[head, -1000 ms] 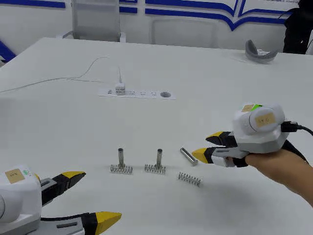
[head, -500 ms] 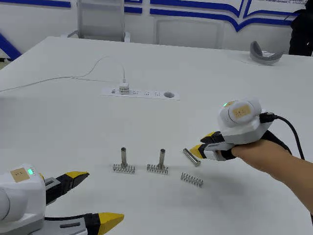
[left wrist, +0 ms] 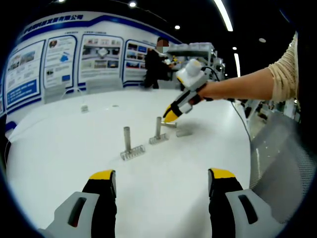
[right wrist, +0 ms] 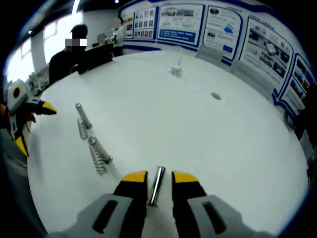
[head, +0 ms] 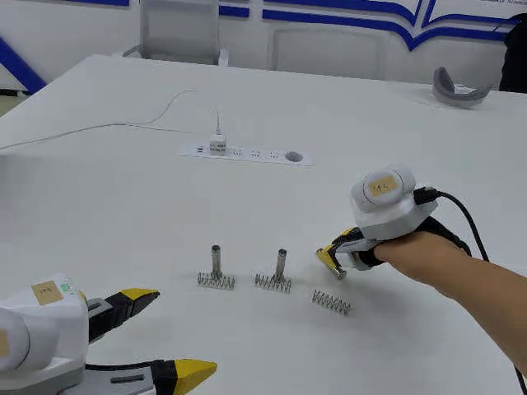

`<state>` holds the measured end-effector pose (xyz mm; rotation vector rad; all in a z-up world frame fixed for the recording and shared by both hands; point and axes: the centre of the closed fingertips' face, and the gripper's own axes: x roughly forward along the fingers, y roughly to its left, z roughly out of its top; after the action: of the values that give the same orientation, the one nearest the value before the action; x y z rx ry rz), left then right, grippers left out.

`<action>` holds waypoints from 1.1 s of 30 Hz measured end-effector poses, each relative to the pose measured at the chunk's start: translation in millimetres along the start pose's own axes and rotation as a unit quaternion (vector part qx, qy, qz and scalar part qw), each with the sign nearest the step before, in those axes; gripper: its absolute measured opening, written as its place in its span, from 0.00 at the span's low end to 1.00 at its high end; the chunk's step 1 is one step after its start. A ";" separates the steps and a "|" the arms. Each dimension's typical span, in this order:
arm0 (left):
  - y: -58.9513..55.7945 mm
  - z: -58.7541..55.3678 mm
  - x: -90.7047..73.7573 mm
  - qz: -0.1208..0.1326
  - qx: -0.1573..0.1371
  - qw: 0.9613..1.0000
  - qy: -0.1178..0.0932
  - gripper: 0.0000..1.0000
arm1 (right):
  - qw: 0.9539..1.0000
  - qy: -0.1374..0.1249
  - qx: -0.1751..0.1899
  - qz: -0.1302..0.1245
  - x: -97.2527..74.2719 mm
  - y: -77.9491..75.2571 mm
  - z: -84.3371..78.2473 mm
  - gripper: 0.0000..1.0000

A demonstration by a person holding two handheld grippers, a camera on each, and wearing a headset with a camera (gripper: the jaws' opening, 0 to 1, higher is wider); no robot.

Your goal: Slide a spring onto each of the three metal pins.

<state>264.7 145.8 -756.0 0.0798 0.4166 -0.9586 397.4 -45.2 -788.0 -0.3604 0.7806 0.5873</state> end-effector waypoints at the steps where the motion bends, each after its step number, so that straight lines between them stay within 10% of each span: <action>1: 0.4 -1.5 0.6 -0.001 0.000 1.000 0.001 0.77 | 1.000 0.004 0.002 -0.001 2.4 0.3 -0.6 0.20; 33: 0.0 -8.7 1.3 -0.004 -0.007 1.000 0.012 0.76 | 0.997 0.047 0.054 0.010 16.6 -1.0 -6.4 0.09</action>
<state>262.7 147.0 -764.5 0.0776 0.4448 -0.9634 403.9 -43.3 -804.5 -0.2827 0.9043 0.5482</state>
